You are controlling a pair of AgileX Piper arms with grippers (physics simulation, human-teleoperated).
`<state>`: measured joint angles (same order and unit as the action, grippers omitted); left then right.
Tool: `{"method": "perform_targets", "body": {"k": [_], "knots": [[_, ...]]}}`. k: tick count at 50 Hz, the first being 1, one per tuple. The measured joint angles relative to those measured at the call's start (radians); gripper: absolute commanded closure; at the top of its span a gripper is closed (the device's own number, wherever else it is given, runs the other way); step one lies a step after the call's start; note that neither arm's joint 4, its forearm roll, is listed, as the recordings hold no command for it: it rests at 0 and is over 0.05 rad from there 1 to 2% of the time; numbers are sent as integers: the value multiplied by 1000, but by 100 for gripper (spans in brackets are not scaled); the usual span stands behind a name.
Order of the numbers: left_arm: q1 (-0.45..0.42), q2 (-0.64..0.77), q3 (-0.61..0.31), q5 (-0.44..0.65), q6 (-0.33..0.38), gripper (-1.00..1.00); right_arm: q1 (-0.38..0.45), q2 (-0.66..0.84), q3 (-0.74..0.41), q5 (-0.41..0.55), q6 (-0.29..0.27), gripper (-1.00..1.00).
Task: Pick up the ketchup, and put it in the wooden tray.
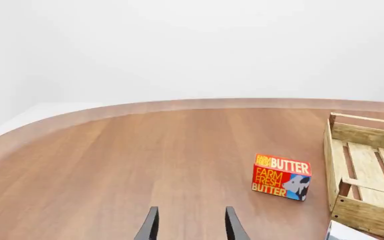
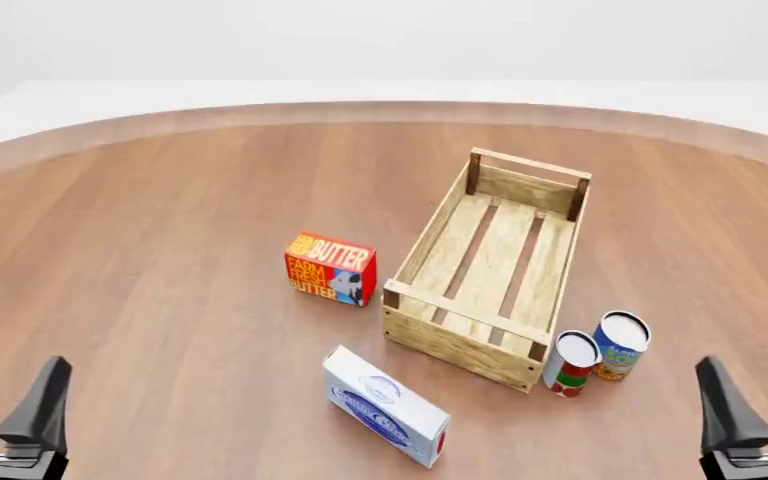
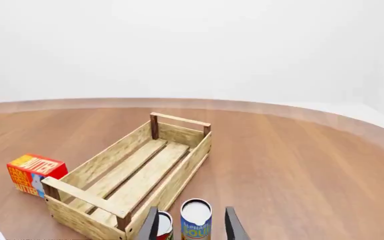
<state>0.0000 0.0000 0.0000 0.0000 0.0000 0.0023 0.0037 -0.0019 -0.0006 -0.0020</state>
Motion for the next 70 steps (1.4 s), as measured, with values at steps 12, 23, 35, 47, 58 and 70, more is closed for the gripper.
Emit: {"method": "perform_targets", "body": {"k": [12, 23, 35, 47, 58, 70], "knots": [[0, 0, 0, 0, 0, -100, 60, 147, -36, -75, -80, -100], [0, 0, 0, 0, 0, -100, 196, 369, -112, -153, -165, -100], [0, 0, 0, 0, 0, -100, 359, 559, -223, -181, -192, -100], [0, 0, 0, 0, 0, -100, 529, 734, -317, -230, -130, -100], [0, 0, 0, 0, 0, -100, 679, 879, -392, -264, -85, -100], [0, 0, 0, 0, 0, -100, 818, 1019, -468, -294, -57, -100]]}}
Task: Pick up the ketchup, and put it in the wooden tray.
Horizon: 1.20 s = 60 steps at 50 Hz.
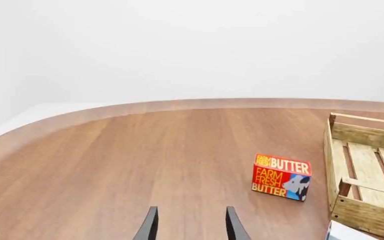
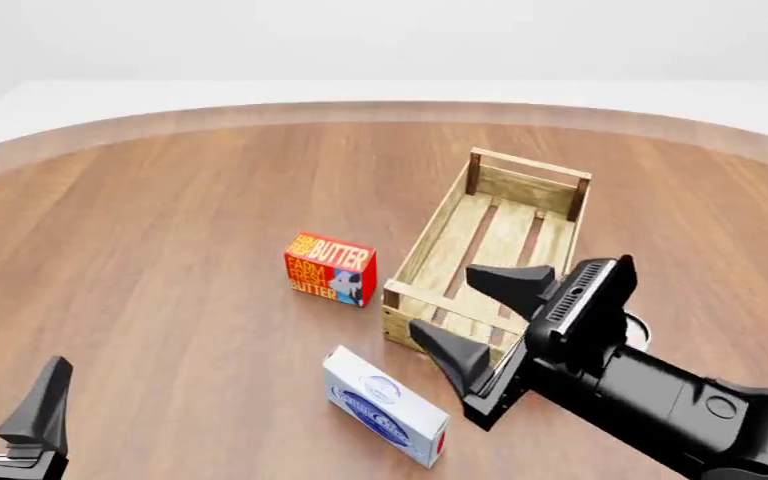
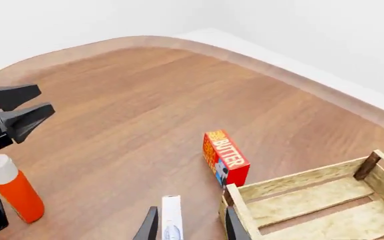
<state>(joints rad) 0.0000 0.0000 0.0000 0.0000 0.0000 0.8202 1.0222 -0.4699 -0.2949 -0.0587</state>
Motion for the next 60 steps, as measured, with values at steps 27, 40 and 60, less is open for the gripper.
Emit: {"method": "perform_targets", "body": {"k": [27, 40, 60], "knots": [[0, 0, 0, 0, 0, -100, 226, 241, -140, -49, 42, -100], [0, 0, 0, 0, 0, -100, 287, 347, -191, -75, 45, -100], [0, 0, 0, 0, 0, -100, 372, 511, -290, -86, 44, -100]]}}
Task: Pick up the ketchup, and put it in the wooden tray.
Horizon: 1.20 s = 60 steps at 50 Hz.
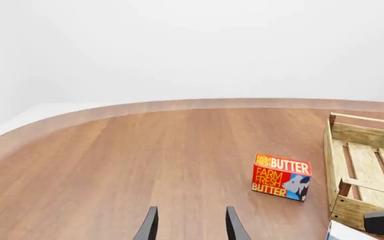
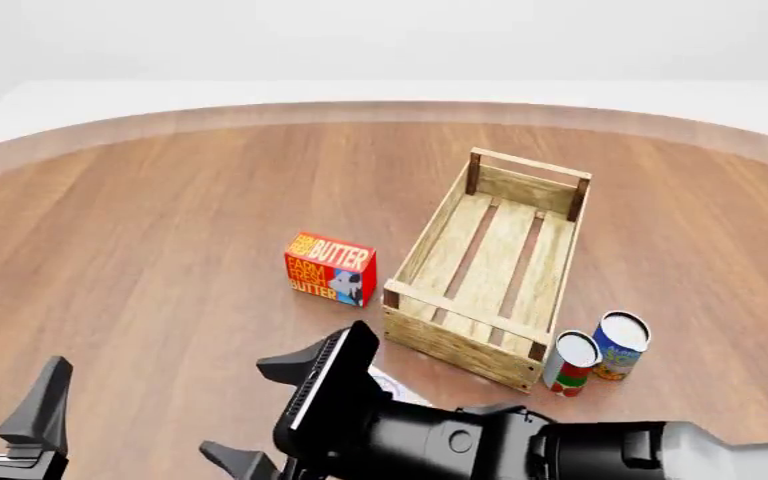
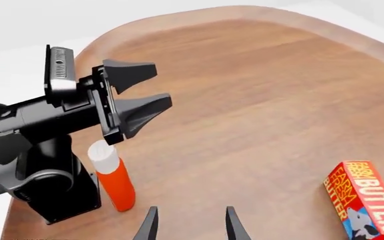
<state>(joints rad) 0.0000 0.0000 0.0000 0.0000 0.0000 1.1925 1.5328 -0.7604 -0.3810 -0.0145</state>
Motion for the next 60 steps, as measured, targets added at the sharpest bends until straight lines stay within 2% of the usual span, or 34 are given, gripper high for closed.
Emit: {"method": "perform_targets", "body": {"k": [41, 60], "knots": [[0, 0, 0, 0, 0, -100, 167, 198, -202, 71, -51, -100], [0, 0, 0, 0, 0, -100, 198, 285, -280, 87, -72, -100]]}}
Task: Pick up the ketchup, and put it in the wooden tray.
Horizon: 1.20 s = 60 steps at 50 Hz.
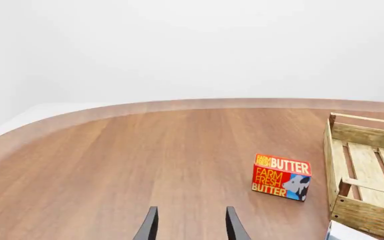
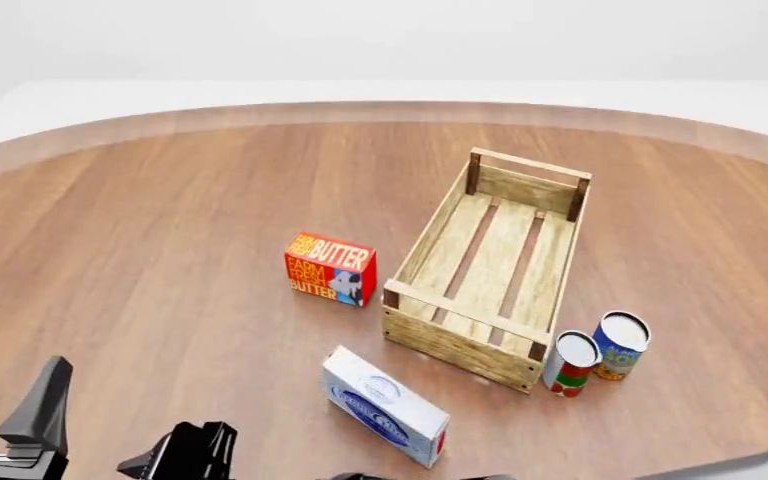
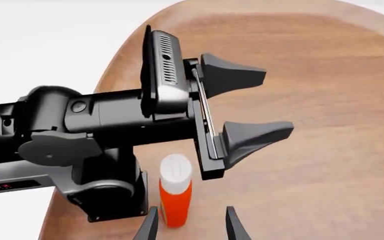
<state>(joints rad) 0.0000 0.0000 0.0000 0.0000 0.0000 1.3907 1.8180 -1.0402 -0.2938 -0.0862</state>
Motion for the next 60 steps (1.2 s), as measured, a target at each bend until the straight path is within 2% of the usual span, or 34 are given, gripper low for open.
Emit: {"method": "perform_targets", "body": {"k": [23, 60], "knots": [[0, 0, 0, 0, 0, -100, 15, 100, -79, 18, -17, -100], [0, 0, 0, 0, 0, -100, 31, 239, -140, -5, -1, -100]]}}
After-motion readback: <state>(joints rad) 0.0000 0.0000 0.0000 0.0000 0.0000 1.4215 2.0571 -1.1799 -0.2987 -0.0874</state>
